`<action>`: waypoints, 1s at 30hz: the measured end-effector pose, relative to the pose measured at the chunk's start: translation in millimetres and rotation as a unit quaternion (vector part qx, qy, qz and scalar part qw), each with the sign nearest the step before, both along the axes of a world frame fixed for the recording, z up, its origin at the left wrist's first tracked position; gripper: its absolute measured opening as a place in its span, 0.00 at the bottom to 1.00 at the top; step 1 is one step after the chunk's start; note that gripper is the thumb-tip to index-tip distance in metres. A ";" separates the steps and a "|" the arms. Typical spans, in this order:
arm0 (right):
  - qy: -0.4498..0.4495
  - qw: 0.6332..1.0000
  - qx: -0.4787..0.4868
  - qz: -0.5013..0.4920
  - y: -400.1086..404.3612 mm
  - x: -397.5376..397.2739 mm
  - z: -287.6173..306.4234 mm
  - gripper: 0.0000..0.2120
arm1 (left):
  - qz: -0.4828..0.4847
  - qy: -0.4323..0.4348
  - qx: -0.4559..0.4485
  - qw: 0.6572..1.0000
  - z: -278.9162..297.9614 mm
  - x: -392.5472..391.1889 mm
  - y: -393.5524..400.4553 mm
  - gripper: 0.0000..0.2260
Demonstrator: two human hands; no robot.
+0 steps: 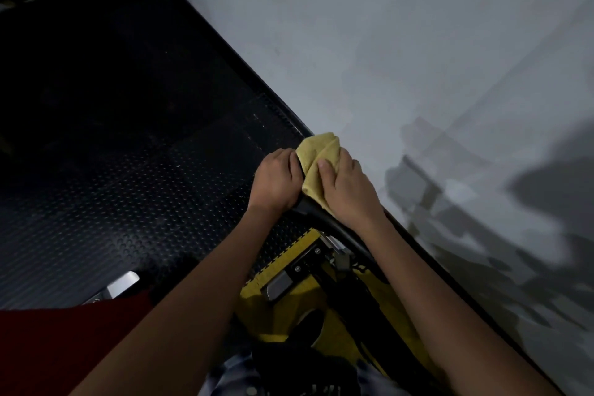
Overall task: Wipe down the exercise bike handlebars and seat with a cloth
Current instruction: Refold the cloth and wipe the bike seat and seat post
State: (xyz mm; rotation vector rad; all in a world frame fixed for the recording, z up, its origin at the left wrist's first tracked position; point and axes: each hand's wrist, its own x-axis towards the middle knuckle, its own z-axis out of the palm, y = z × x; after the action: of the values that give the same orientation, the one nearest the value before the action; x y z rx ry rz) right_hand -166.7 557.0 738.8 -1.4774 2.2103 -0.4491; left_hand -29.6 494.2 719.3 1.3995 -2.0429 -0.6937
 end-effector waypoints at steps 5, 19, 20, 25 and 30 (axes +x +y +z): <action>0.089 0.995 0.014 0.047 80.2 -2.1 14.2 0.33 | -0.013 0.001 -0.010 1.000 -5.2 1.5 -2.7 0.15; -0.056 0.998 0.010 -0.030 -13.3 -1.8 0.6 0.32 | 0.000 -0.006 -0.008 1.000 1.8 -0.5 -1.1 0.13; -0.042 0.999 0.014 -0.019 -3.6 -1.2 3.6 0.33 | 0.001 -0.003 -0.008 1.000 1.5 -0.3 -0.8 0.13; 0.083 0.993 0.030 0.081 93.2 -8.2 17.8 0.35 | -0.002 -0.002 -0.007 1.000 -0.6 2.0 -0.3 0.14; 0.065 0.993 0.035 0.088 94.8 -12.9 21.5 0.35 | -0.004 0.000 -0.008 1.000 -0.1 1.0 -1.1 0.14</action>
State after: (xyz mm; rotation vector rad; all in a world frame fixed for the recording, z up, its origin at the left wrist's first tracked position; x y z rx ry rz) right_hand -179.6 651.8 760.3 -1.6889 2.1428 -0.2220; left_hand -28.6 493.1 719.2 1.3835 -2.0515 -0.6790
